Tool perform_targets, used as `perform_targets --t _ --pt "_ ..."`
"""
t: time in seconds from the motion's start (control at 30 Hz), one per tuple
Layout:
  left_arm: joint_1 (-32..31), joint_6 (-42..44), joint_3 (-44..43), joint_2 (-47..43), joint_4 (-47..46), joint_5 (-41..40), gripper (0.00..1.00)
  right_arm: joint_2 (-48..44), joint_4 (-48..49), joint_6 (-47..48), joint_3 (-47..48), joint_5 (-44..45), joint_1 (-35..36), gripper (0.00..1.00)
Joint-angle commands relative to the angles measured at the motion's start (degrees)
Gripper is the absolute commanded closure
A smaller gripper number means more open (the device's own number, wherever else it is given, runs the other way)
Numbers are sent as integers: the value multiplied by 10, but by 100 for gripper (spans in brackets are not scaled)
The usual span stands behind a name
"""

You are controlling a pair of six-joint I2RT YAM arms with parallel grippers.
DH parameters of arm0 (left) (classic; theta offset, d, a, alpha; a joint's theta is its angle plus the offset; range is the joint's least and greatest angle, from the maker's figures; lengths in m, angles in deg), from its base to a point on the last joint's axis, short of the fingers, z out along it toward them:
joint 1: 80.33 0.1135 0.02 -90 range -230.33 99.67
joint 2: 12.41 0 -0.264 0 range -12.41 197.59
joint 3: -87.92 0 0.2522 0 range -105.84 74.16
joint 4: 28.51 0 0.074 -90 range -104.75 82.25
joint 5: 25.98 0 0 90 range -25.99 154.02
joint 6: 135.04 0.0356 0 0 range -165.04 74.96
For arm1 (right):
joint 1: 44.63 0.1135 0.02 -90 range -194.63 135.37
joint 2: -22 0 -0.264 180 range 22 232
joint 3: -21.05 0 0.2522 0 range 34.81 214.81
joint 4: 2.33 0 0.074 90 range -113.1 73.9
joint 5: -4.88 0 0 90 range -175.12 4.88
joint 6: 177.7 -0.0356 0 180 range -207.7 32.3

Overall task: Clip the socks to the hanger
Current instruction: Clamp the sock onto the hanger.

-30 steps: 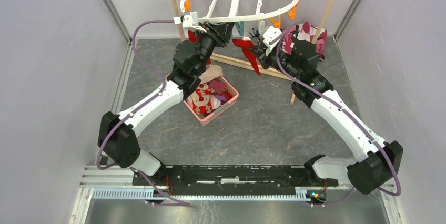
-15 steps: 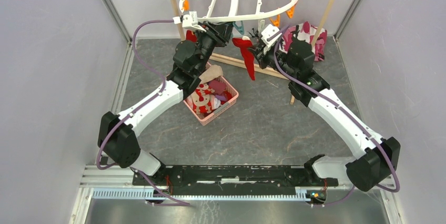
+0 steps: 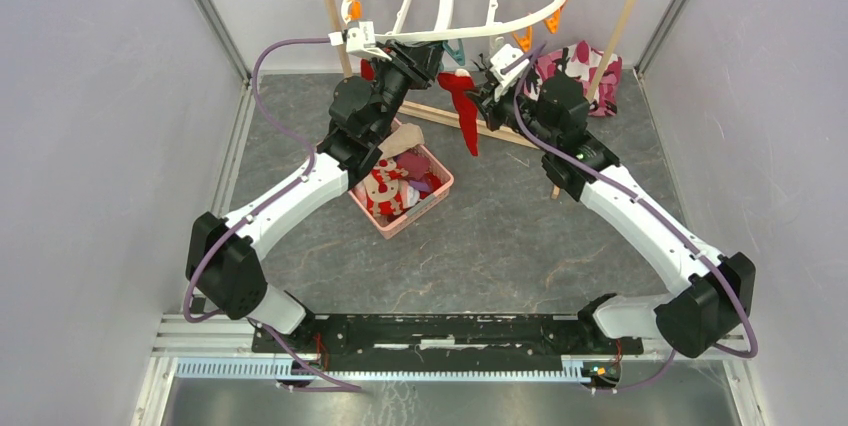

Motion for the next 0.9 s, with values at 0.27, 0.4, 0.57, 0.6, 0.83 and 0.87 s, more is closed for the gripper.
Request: perform_targets --t 0.27,0.4,0.57,0.6,0.83,0.87 --pt "-4 -35 -12 -2 0 -27 90 5 22 -21 47 38 11 100" --pt "-6 -37 -12 -2 3 -30 90 5 21 -21 52 39 12 100" --pt "-8 -38 -13 -1 3 -35 90 6 19 -16 51 45 14 100" --pt "-8 -38 -13 -2 3 -36 90 6 17 -14 50 50 14 100" --pt "-8 -37 -14 -5 8 -38 90 6 15 -6 46 68 14 100" --pt "-9 -37 -14 -5 9 -37 90 6 15 -7 48 68 14 100"
